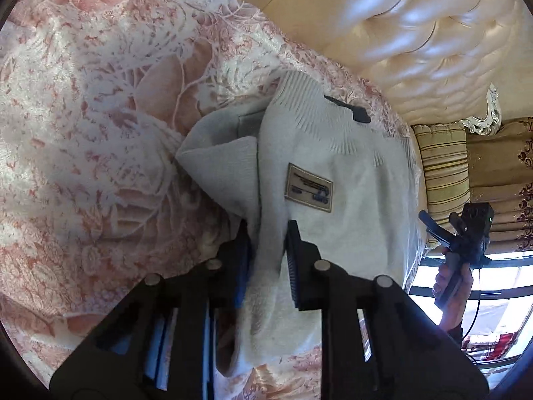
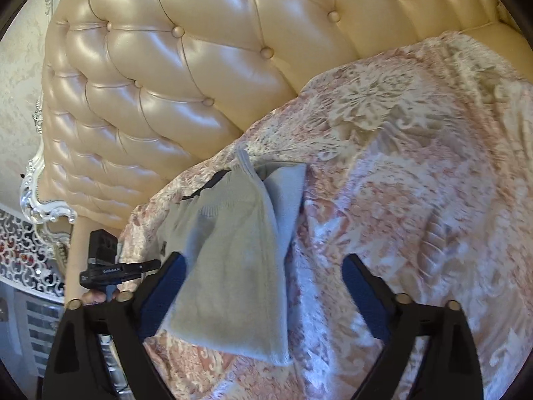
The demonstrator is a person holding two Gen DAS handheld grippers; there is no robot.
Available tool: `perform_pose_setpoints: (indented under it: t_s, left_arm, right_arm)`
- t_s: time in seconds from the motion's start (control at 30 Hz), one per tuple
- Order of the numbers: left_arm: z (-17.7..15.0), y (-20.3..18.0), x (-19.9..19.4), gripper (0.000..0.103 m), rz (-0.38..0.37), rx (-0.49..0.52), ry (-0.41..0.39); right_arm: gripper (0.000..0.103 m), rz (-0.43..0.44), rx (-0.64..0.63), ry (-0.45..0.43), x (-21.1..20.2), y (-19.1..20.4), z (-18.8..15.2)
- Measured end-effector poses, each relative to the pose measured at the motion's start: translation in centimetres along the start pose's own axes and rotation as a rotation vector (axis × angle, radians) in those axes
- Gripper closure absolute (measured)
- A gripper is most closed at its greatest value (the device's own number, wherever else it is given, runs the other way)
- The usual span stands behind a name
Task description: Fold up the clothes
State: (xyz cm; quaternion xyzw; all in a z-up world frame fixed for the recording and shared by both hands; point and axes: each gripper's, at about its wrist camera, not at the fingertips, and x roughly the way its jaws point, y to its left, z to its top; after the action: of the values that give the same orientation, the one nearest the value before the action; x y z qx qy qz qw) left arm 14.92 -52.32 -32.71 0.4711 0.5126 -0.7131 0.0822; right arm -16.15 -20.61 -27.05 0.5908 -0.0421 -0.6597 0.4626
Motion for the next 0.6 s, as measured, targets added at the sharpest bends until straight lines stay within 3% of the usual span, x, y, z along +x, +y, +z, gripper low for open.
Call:
perform_pose_setpoints:
  t_s: [0.33,0.43,0.47,0.5,0.53,0.6]
  left_arm:
    - [0.2,0.1,0.2,0.081,0.012,-0.014,-0.012]
    - [0.2,0.0,0.3,0.081,0.014,-0.015,-0.013]
    - [0.3,-0.1,0.4,0.081,0.014,-0.016,-0.013]
    - [0.3,-0.1,0.5,0.081,0.014,-0.017,-0.014]
    - [0.3,-0.2,0.6,0.081,0.014,-0.017,-0.014]
    - [0.3,-0.1,0.7,0.081,0.012,-0.018,-0.014]
  right_arm:
    - [0.003,0.118,0.012,0.170,4.8,0.3,1.2]
    - [0.011,0.131,-0.003,0.208,6.0,0.4,1.0]
    - [0.024,0.149,-0.004,0.217,6.3,0.4,1.0]
    - [0.027,0.148,-0.006,0.225,6.6,0.4,1.0]
    - [0.027,0.119,-0.007,0.223,6.8,0.3,1.1]
    - [0.027,0.143,0.006,0.233,7.3,0.1,1.1]
